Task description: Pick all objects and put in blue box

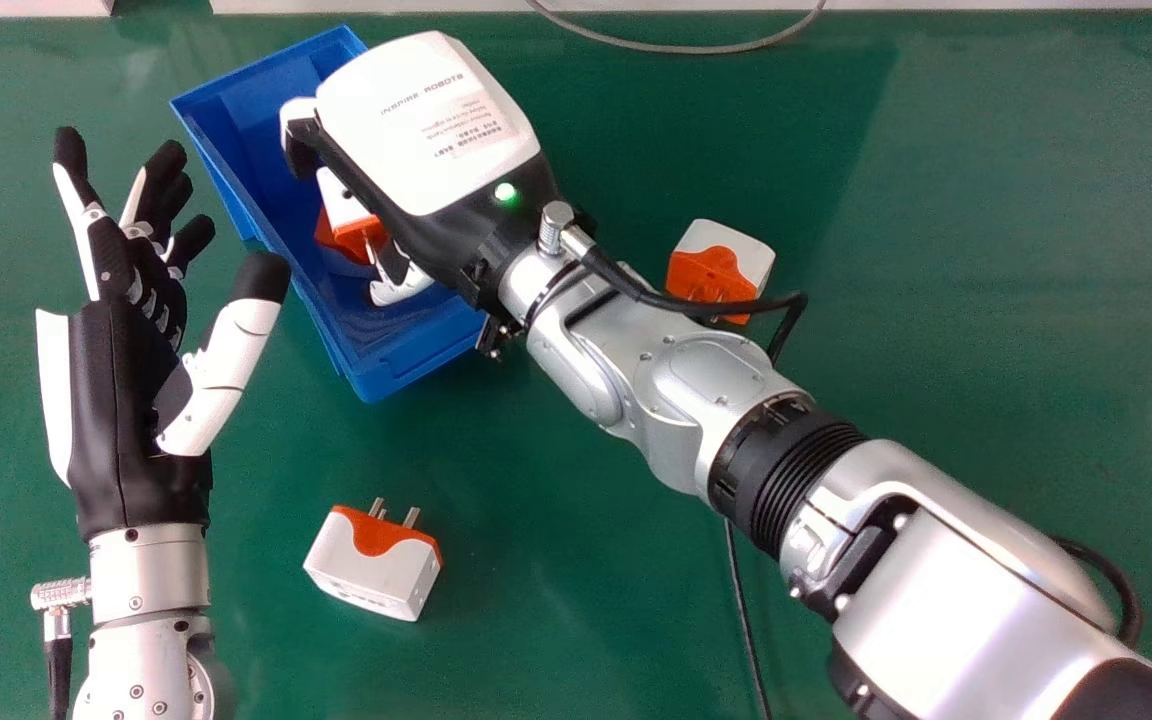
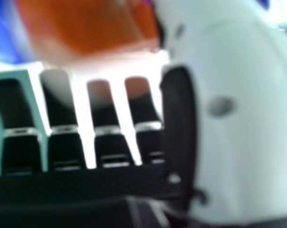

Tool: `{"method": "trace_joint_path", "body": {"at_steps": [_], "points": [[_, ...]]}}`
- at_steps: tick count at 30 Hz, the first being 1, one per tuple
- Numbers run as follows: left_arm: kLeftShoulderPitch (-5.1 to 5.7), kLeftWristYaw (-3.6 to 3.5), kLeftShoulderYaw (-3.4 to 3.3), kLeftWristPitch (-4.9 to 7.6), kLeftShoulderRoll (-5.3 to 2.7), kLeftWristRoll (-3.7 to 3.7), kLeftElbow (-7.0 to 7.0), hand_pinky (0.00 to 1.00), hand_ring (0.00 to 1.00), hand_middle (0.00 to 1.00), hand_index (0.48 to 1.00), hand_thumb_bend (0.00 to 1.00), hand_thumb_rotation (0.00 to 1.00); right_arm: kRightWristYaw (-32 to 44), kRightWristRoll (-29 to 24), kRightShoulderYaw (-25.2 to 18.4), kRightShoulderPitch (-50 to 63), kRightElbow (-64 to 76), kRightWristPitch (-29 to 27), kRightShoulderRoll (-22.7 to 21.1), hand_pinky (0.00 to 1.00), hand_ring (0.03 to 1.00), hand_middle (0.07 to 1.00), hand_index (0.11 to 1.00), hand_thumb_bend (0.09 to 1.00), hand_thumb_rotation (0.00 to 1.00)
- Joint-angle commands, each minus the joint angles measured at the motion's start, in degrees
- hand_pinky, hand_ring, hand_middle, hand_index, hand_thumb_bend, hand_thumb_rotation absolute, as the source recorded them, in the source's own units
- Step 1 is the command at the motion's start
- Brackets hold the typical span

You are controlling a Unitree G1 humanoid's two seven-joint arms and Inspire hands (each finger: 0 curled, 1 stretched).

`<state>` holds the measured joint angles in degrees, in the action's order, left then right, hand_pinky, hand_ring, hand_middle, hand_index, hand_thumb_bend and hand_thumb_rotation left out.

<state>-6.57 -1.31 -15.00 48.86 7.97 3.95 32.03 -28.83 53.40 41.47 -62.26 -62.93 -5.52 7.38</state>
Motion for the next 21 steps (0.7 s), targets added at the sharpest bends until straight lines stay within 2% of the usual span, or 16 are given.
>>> {"method": "trace_joint_path", "body": {"at_steps": [1,4,7,10,12,13,14,16,17,18,21], "points": [[0.59,0.01,-0.06,0.54,0.68,0.01,-1.71,0.88,0.92,0.92,0.913,0.83,0.60,-1.63,0.64,0.48,-0.59,2.91,0.76,-0.26,0.96,0.973,0.979,0.976,0.974,0.28],[0.73,-0.46,0.06,0.28,0.54,0.92,-1.64,0.89,0.93,0.92,0.917,0.84,0.60,-2.80,0.85,-0.08,0.27,5.22,2.03,-0.75,0.99,0.996,0.997,0.997,0.997,0.38],[0.98,0.20,0.11,-0.08,0.55,0.13,-1.91,0.88,0.93,0.92,0.916,0.86,0.61,-3.50,-0.26,-1.24,1.28,7.73,1.59,-1.50,1.00,1.000,1.000,1.000,1.000,0.42],[1.14,-0.74,0.30,-0.19,0.14,1.61,-2.17,0.89,0.93,0.92,0.915,0.86,0.60,-4.21,-1.25,-2.78,2.90,11.17,1.39,-2.37,1.00,1.000,1.000,1.000,1.000,0.43],[1.40,-0.50,0.26,-0.39,-0.01,1.40,-2.47,0.88,0.92,0.92,0.913,0.86,0.60,-4.64,-2.41,-4.02,4.30,13.76,1.00,-2.92,1.00,1.000,1.000,1.000,1.000,0.43],[1.58,-0.16,0.21,-0.46,0.02,0.87,-2.58,0.88,0.92,0.92,0.913,0.87,0.60,-4.99,-2.73,-4.61,5.19,15.45,1.16,-3.27,1.00,1.000,1.000,1.000,1.000,0.43],[1.70,-0.36,0.24,-0.49,0.04,0.99,-2.65,0.88,0.92,0.92,0.913,0.86,0.60,-5.31,-2.85,-5.22,6.20,17.41,1.73,-3.62,1.00,1.000,1.000,1.000,1.000,0.43],[1.91,-1.00,0.33,-0.74,-0.11,1.90,-2.88,0.89,0.93,0.92,0.917,0.86,0.60,-5.08,-2.77,-6.58,8.85,22.53,3.66,-4.45,1.00,1.000,1.000,1.000,1.000,0.45],[1.97,-1.57,0.37,-0.86,-0.23,2.71,-2.88,0.89,0.93,0.92,0.917,0.86,0.60,-3.51,-2.48,-7.74,11.26,27.20,6.90,-4.77,1.00,1.000,1.000,1.000,1.000,0.45],[2.02,-1.95,0.39,-0.95,-0.33,3.22,-2.92,0.90,0.94,0.92,0.919,0.85,0.59,-2.12,-2.20,-8.50,13.05,30.70,9.35,-4.99,1.00,1.000,1.000,1.000,1.000,0.46],[2.19,-2.47,0.38,-0.99,-0.47,3.78,-3.00,0.90,0.94,0.92,0.919,0.85,0.57,5.49,-0.46,-10.32,18.64,42.72,19.21,-5.40,1.00,1.000,1.000,1.000,1.000,0.46]]}}
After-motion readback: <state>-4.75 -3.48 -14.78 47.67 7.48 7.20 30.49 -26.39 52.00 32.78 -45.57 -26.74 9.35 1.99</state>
